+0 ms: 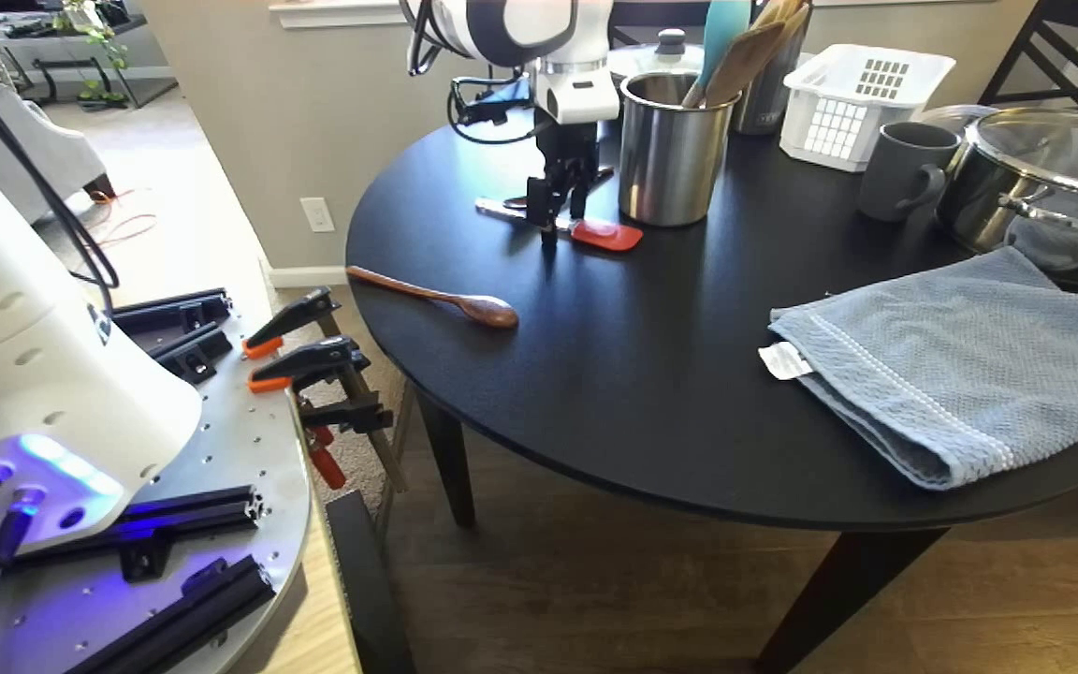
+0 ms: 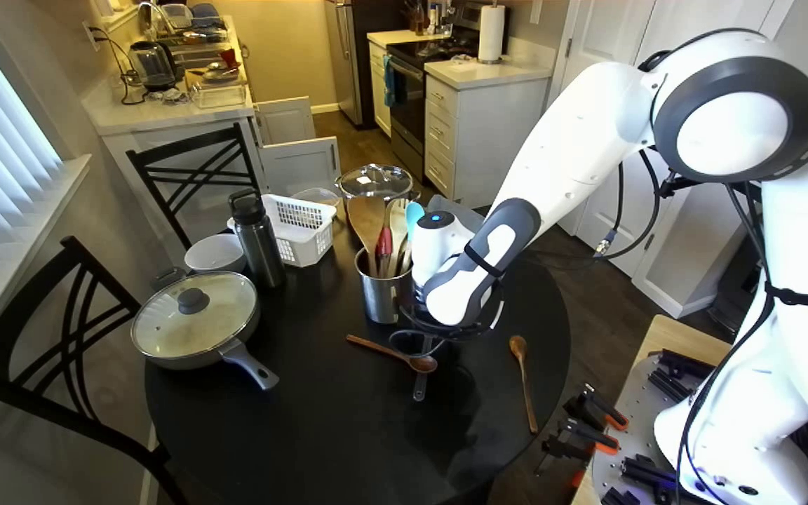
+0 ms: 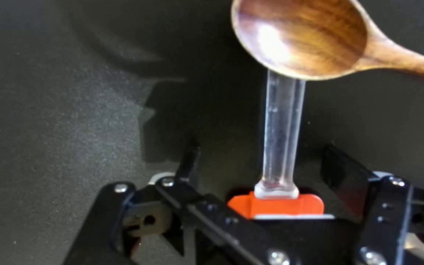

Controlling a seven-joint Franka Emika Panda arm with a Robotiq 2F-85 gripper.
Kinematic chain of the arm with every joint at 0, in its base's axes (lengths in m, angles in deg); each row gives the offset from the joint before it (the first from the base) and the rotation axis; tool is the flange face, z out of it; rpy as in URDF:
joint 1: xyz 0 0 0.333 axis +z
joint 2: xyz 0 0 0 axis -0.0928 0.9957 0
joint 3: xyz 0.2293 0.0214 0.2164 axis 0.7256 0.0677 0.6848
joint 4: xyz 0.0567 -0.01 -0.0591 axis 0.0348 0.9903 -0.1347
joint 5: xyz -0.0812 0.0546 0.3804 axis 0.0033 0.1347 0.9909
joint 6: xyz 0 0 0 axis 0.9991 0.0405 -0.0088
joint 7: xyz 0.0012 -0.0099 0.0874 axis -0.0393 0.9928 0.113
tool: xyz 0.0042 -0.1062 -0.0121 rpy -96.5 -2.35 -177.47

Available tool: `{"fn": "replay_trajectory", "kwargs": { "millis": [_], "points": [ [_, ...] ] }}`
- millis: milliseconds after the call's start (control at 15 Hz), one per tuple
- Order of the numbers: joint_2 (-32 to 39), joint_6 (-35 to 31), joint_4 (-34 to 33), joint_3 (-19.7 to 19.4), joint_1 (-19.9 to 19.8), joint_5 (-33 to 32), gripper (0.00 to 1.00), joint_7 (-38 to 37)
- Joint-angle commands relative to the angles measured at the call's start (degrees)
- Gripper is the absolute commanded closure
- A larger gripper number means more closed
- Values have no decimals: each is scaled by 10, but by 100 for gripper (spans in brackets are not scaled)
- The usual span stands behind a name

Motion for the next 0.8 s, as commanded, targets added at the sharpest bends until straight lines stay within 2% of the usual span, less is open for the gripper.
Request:
{"fn": "replay_trajectory", "kwargs": {
  "millis": [0, 467, 600, 733],
  "points": [
    [2, -18, 8, -22, 22, -14, 44, -29],
    [-23, -21, 33, -41, 39, -21, 90, -49],
    [-34, -21, 47, -44, 47, -25, 93, -58],
    [-51, -18, 74, -70, 70, -61, 99, -86]
  ]
}}
